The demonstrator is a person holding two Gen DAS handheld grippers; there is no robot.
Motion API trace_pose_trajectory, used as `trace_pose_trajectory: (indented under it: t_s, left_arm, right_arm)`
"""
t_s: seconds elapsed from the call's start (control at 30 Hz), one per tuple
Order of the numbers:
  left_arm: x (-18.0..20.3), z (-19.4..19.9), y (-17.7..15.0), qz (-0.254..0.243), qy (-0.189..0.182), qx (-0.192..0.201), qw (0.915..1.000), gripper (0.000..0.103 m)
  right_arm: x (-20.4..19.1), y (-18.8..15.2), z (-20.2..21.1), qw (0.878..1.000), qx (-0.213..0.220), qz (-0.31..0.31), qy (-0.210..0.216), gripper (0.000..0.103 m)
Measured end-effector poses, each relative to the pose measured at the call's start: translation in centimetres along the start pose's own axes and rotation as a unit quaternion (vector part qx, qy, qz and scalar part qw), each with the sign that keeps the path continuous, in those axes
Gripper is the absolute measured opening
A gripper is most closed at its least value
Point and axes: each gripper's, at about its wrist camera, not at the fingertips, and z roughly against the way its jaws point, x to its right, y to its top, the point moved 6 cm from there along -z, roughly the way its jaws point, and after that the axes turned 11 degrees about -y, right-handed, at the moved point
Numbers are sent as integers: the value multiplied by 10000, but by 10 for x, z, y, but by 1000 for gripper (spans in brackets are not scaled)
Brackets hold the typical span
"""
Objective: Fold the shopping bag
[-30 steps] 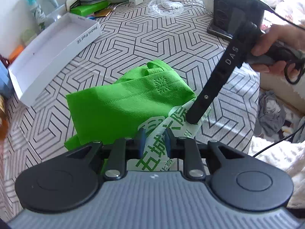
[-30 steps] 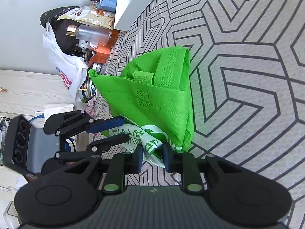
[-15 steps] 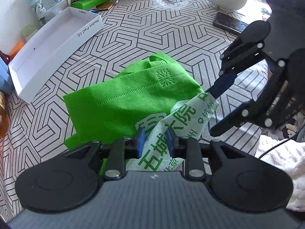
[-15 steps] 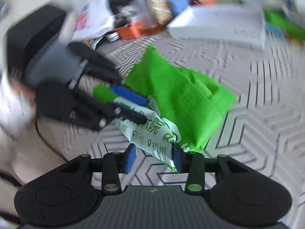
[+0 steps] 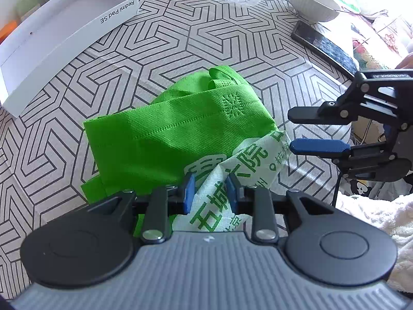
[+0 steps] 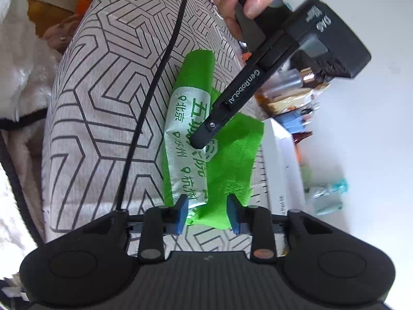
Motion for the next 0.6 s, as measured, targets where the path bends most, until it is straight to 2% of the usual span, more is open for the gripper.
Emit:
trace_pose_trajectory:
  t_s: [0.2,0.3,0.37,0.4,0.43,0.5,0.6]
  left_arm:
    - [-1,0,0,-23,-1,55,10000,28]
    - [-1,0,0,-72,24,65,10000,28]
    - [-1,1,-1,-59,21,97,9999,28]
    - [-1,1,-1,-60,15,113,9999,28]
    - [-1,1,-2,-61,9,129,9999,28]
    - [-1,1,-3,-75,1,156,9999,28]
    - [-1,1,-3,-91,1,176,9998,28]
  right_arm:
    - [-3,8,1,9996,-12,66,268,33]
    - [-9,8,-2,9994,-3,272,192,34]
    - [-12,9,-6,9993,41,213,316,35]
    - [-15,9,-7,9991,45,194,382,36]
    - [-18,9,-9,9990,71,234,364,42]
    - [-22,8,-13,9989,84,393,228,48]
    - [-23,7,-20,9990,104,356,253,46]
